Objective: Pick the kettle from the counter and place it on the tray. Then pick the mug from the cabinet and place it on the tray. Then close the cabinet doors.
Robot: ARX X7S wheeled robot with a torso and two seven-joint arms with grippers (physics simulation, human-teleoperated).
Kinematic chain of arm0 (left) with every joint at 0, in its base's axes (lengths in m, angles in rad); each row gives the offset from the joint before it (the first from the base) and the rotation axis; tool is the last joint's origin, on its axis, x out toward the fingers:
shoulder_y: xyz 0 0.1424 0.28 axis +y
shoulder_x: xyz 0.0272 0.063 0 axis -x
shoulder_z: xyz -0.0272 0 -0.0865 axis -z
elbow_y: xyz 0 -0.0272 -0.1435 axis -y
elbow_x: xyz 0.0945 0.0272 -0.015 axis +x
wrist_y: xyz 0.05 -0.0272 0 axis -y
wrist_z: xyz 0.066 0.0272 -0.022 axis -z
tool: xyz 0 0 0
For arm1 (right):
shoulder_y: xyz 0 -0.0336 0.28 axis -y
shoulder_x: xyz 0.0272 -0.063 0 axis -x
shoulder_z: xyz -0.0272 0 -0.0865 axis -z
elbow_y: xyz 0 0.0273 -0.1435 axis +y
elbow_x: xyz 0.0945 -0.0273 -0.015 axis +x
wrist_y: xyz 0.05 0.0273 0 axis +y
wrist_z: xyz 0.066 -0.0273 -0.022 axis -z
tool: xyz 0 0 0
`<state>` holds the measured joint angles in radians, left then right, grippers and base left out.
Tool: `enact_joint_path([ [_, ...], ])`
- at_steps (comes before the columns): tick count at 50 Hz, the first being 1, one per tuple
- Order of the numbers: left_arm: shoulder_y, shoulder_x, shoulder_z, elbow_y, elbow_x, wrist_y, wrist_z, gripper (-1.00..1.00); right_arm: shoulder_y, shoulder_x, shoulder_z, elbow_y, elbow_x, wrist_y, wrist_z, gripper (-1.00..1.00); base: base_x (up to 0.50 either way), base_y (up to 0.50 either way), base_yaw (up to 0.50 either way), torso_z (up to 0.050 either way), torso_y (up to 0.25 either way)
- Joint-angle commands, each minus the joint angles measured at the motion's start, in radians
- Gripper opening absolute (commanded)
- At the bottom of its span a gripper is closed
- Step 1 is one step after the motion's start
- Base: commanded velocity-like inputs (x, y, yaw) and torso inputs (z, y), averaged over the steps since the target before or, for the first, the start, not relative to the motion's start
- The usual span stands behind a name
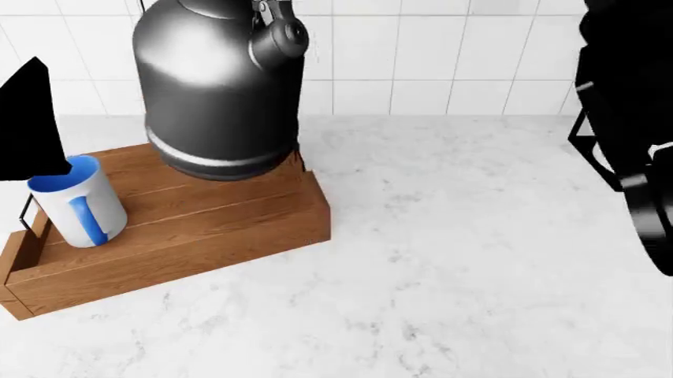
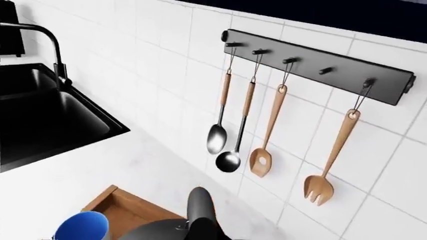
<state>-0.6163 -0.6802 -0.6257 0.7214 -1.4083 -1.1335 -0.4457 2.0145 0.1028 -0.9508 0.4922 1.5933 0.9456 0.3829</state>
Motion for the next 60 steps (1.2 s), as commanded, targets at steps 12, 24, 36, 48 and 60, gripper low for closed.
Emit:
enact_joint_path([
  [12,0.109,0.009,-0.070,0.002,0.069,0.035,0.125,1.00,-0.080,-0.103,-0.625,0.194,0.045,-0.799,-0.099,-1.00,0.00,0.00,0.00,0.001,0.002],
  [24,0.187,0.035,-0.092,-0.016,0.154,0.074,0.202,1.00,-0.179,-0.103,-0.621,0.136,0.006,-0.854,-0.073,-1.00,0.00,0.00,0.00,0.000,0.002],
  [36,0.246,0.052,-0.125,-0.046,0.210,0.113,0.263,1.00,-0.204,-0.103,-0.621,0.090,-0.005,-0.883,-0.057,-1.00,0.00,0.00,0.00,0.001,0.003],
  [48,0.262,0.055,-0.133,-0.051,0.216,0.124,0.273,1.00,-0.231,-0.103,-0.620,0.085,-0.022,-0.873,-0.056,-1.00,0.00,0.00,0.00,0.001,0.002],
  [60,0.275,0.056,-0.144,-0.053,0.217,0.132,0.277,1.00,-0.245,-0.103,-0.620,0.078,-0.033,-0.859,-0.068,1.00,0.00,0.00,0.00,0.001,0.003],
])
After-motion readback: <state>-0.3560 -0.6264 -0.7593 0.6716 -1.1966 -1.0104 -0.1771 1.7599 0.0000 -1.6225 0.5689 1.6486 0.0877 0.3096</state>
